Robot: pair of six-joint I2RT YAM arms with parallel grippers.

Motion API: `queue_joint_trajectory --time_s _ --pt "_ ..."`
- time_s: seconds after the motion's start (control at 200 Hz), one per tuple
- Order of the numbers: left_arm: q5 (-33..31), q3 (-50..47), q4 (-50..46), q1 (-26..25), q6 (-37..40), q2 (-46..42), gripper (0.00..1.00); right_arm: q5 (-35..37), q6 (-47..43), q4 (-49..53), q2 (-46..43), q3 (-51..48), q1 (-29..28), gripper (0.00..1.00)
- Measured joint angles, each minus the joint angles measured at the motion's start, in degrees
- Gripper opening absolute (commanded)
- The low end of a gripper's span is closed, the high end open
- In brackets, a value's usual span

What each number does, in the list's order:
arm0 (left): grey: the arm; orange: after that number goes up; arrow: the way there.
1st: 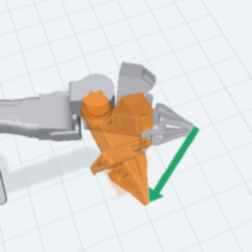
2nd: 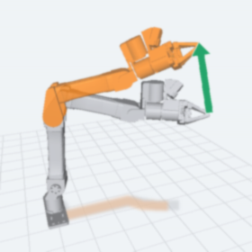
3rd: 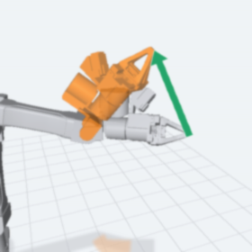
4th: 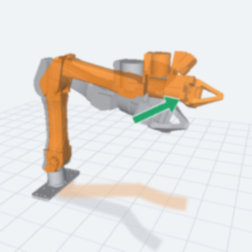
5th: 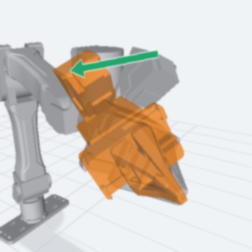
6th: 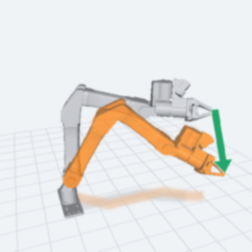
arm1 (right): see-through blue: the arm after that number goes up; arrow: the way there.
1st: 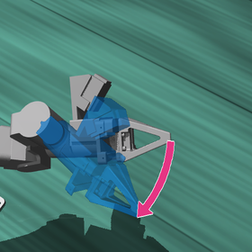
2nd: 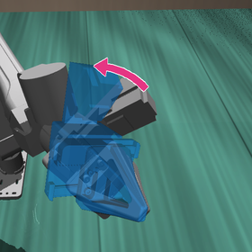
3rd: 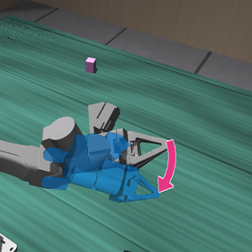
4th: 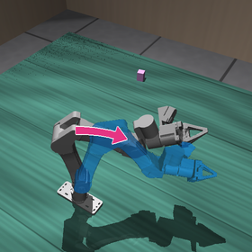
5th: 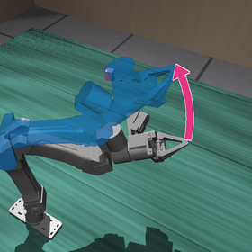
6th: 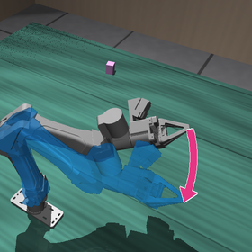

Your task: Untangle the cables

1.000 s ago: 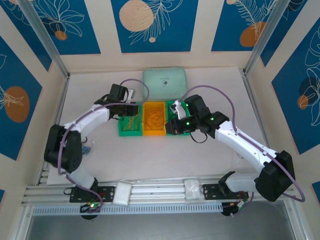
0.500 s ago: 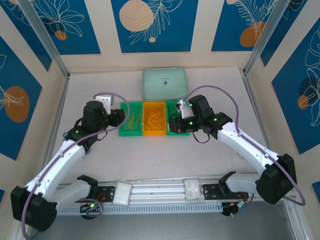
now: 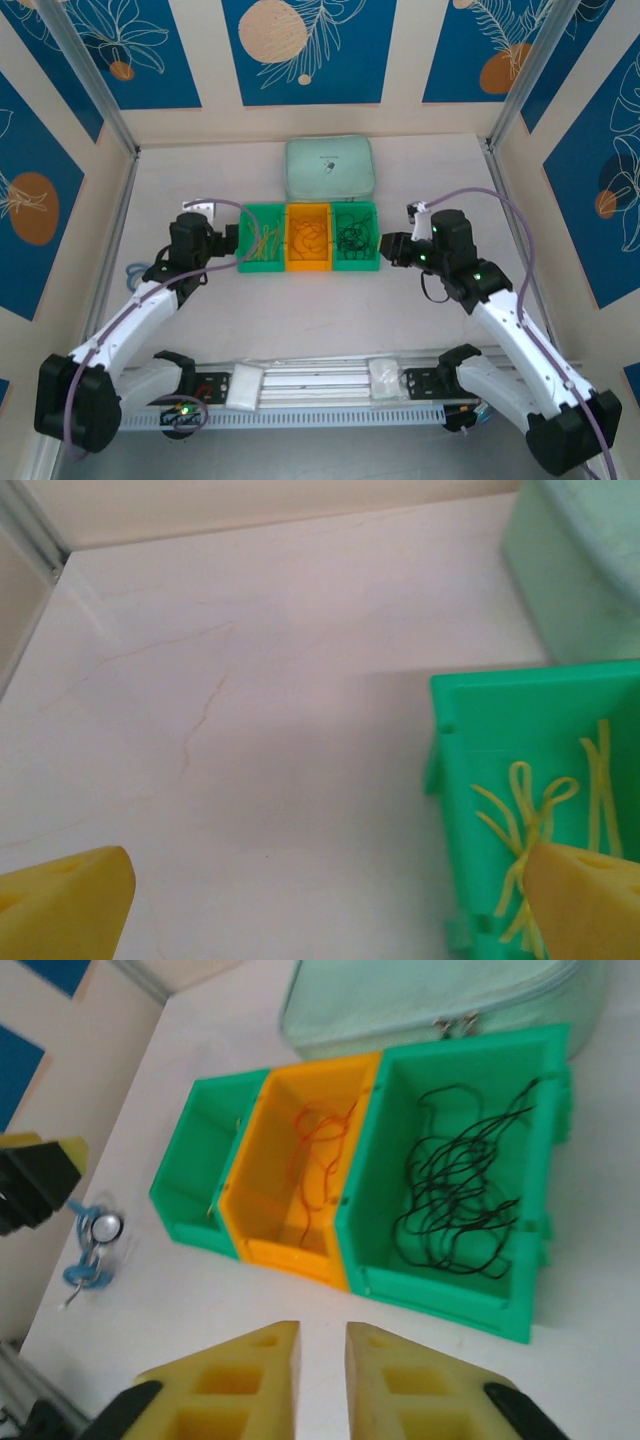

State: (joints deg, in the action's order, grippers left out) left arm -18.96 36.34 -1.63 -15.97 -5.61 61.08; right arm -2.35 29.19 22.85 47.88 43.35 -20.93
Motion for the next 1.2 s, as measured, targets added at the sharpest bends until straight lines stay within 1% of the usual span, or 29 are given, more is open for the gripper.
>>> queue_joint_trajectory --time_s 0.15,0.275,0.355,0.45,0.66,0.8,0.93,1.05,1.201 --pt "0.0 -1.6 7.6 4.4 1.3 5.4 0.99 2.8 -0.3 -0.5 -5.0 -3.7 1.4 0.27" --pt "0.0 -4.0 14.9 7.5 1.8 9.9 0.99 3.9 -0.6 -0.6 -5.1 -4.0 2.1 0.26" --pt "0.6 -7.1 22.1 9.0 2.6 12.7 0.99 4.0 -0.7 -0.9 -4.4 -4.0 2.4 0.27" --pt "1.5 -11.0 30.5 9.9 3.9 16.8 0.99 4.2 -0.9 -1.3 -2.7 -4.1 2.7 0.27" --pt "4.1 -17.5 50.5 9.9 5.8 28.0 0.99 5.1 -2.3 -1.9 0.8 -4.0 3.9 0.27" --pt "5.5 -18.9 55.7 9.9 6.6 28.7 1.00 5.7 -3.6 -2.5 1.2 -4.0 5.4 0.27" --pt "8.8 -18.9 59.7 9.9 7.9 28.7 0.99 6.5 -4.5 -4.3 1.2 -4.3 8.0 0.27" --pt "12.6 -18.9 60.1 9.8 9.7 28.7 0.99 6.9 -4.7 -7.4 1.2 -6.2 10.5 0.27" --pt "13.4 -17.5 57.9 9.9 10.1 28.7 0.99 7.4 -5.5 -10.0 1.2 -9.4 12.6 0.27"
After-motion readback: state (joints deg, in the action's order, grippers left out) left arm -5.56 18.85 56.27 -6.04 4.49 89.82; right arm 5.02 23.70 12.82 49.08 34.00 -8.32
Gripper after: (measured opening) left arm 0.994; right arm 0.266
